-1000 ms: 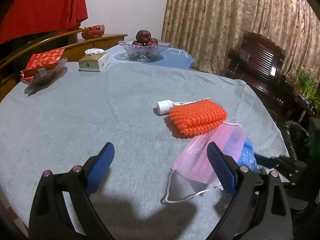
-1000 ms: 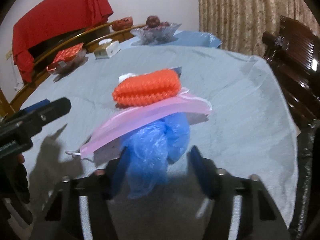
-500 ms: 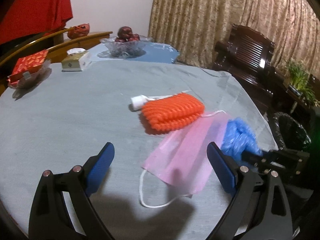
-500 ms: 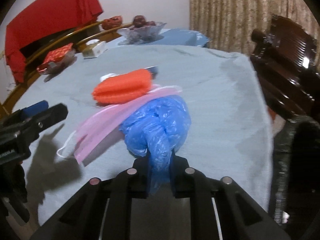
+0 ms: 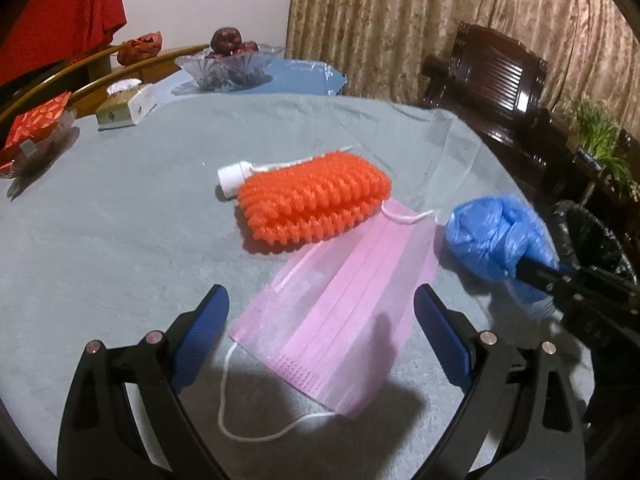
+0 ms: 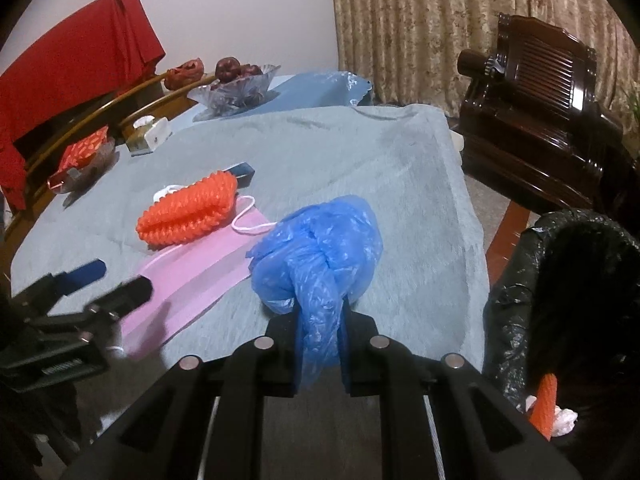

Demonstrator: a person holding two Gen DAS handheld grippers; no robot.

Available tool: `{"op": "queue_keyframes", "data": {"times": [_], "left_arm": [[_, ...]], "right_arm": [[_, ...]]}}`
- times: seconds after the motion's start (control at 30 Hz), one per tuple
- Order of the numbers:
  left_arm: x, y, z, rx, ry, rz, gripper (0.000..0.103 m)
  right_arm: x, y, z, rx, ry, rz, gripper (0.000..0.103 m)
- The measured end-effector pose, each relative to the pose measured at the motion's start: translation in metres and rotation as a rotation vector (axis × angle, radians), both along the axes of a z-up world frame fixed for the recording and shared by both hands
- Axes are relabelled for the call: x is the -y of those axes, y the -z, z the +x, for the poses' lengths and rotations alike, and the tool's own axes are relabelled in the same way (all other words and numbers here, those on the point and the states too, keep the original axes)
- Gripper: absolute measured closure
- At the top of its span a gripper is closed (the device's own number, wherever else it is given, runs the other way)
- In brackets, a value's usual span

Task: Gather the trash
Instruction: 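Grasp the pink face mask with the left tool while the right tool holds the blue bag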

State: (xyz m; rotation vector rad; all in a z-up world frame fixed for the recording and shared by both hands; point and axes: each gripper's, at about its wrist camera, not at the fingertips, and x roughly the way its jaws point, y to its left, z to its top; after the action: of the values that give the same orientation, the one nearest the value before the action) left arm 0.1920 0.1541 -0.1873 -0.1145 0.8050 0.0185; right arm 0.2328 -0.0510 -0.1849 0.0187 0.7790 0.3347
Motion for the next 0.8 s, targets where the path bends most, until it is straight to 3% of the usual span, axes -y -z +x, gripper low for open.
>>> {"op": "queue_keyframes", "data": {"times": [0.27, 0.33, 0.43, 0.57, 0.6, 0.7, 0.73, 0.8], "left_arm": [[-0.001, 0.017, 0.009, -0.074, -0.009, -0.003, 0.013], [-0.001, 0.019, 0.011, -0.091, -0.01, -0.007, 0.021], [0.0, 0.02, 0.012, -0.103, -0.016, 0.008, 0.024], [-0.002, 0.016, 0.008, -0.085, -0.031, 0.004, 0.058], [-0.003, 0.016, 0.007, -0.082, -0.033, -0.003, 0.062], [-0.006, 0.015, 0.007, -0.087, -0.024, -0.044, 0.097], [-0.005, 0.016, 0.008, -0.095, -0.016, -0.066, 0.102], [0.0, 0.015, 0.006, -0.091, 0.011, -0.075, 0.102]], "right_arm": [[0.006, 0.003, 0.002, -0.01, 0.01, 0.007, 0.088], [0.005, 0.005, 0.003, -0.013, 0.01, 0.007, 0.088], [0.005, 0.006, 0.003, -0.017, 0.009, 0.008, 0.088], [0.004, 0.009, 0.003, -0.022, 0.006, 0.008, 0.088], [0.003, 0.009, 0.003, -0.023, 0.006, 0.008, 0.088], [0.002, 0.01, 0.002, -0.025, 0.004, 0.005, 0.088], [0.002, 0.01, 0.002, -0.025, 0.005, 0.004, 0.088], [0.002, 0.009, 0.002, -0.024, 0.006, 0.005, 0.088]]}}
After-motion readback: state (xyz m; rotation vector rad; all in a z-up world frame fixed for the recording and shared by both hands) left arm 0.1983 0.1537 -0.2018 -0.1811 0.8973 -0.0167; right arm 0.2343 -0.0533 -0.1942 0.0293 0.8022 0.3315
